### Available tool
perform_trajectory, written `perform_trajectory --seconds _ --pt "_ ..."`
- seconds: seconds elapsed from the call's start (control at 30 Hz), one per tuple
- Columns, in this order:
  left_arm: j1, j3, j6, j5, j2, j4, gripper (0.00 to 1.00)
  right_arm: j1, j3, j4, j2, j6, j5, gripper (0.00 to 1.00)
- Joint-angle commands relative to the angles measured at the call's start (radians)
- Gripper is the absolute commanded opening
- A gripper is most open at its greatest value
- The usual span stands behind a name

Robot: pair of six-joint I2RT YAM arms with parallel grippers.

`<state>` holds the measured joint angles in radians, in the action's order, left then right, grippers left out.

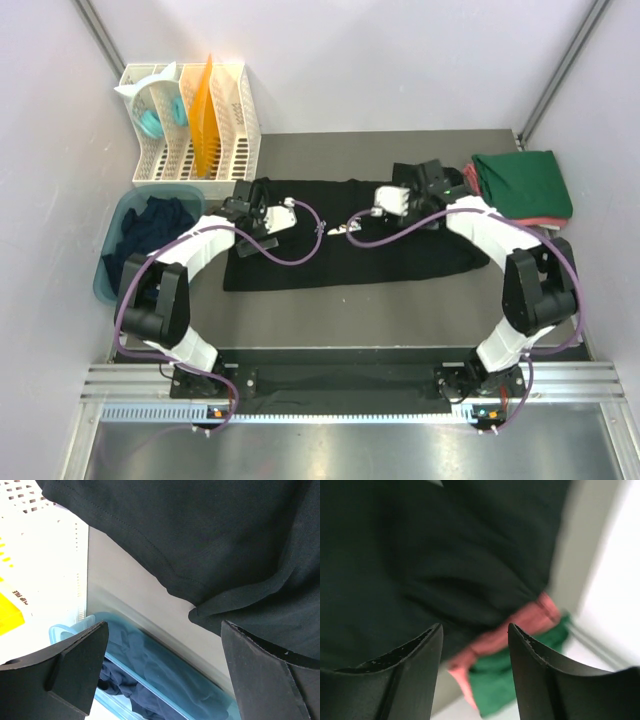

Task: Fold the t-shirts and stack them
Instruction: Fold the flattened tshirt in 1/3 of the way

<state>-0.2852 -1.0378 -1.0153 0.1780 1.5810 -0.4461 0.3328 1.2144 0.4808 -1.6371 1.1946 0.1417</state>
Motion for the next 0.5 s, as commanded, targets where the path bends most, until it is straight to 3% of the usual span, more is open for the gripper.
perform_trajectory --seconds 0.0,0.2,0.47 --pt "-0.008 -0.015 0.012 0.009 -0.015 0.038 0.98 0.081 -0.021 0.071 -0.035 -0.044 -0.108 0.53" --pt "-0.009 0.004 0.014 0.018 -0.036 0.033 0.98 0.107 0.030 0.025 -0.139 -0.076 -0.087 0.43" --pt "-0.009 0.038 0.020 0.021 -0.075 0.033 0.98 0.100 0.036 -0.044 -0.194 -0.072 -0.031 0.43"
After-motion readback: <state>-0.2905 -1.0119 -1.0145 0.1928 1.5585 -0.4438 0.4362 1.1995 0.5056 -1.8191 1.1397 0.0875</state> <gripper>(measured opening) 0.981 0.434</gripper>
